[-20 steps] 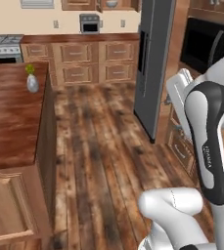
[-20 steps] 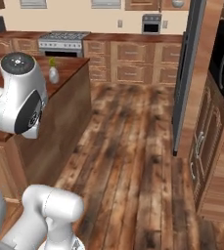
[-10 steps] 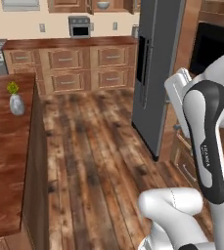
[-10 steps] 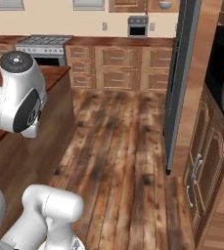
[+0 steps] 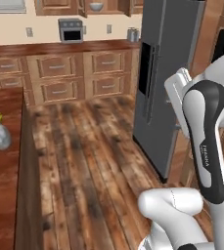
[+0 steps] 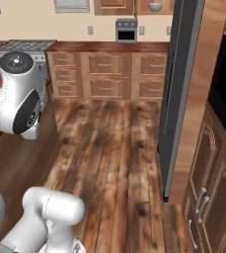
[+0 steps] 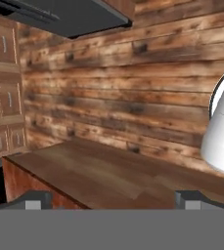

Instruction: Pick up the bowls from the cabinet and place each bowl in front of a stool on the dining counter.

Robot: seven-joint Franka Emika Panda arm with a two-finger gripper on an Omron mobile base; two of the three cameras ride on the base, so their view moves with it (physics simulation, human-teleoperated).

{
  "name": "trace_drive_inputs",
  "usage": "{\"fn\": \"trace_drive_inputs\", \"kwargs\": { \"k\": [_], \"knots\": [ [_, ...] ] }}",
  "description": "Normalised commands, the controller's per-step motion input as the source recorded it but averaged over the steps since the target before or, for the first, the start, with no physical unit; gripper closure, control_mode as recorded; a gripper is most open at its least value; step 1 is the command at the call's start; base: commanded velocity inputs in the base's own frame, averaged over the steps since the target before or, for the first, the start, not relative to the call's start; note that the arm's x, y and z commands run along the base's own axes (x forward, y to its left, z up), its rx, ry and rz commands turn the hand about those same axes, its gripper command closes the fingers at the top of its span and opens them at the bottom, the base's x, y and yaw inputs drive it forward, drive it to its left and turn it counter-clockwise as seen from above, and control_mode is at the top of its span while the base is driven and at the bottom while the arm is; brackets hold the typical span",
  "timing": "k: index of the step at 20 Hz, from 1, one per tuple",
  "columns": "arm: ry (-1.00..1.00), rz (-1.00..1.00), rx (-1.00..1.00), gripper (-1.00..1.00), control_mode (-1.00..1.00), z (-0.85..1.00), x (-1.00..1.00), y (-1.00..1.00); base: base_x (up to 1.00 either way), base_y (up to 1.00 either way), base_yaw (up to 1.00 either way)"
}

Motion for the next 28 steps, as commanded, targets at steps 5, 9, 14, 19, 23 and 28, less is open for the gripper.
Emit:
{"fn": "trace_drive_inputs", "kwargs": {
  "k": [5,9,14,19,23,28],
  "knots": [
    [0.00,0.00,0.00,-1.00,1.00,0.00,0.00,0.00,1.00,-0.05,-0.12],
    [0.00,0.00,0.00,-1.00,1.00,0.00,0.00,0.00,1.00,-0.06,-0.12],
    [0.00,0.00,0.00,-1.00,1.00,0.00,0.00,0.00,1.00,-0.09,-0.11],
    [0.00,0.00,0.00,-1.00,1.00,0.00,0.00,0.00,1.00,-0.10,-0.12],
    [0.00,0.00,0.00,-1.00,1.00,0.00,0.00,0.00,1.00,-0.09,-0.12],
    [0.00,0.00,0.00,-1.00,1.00,0.00,0.00,0.00,1.00,-0.07,-0.12]
  ]
}}
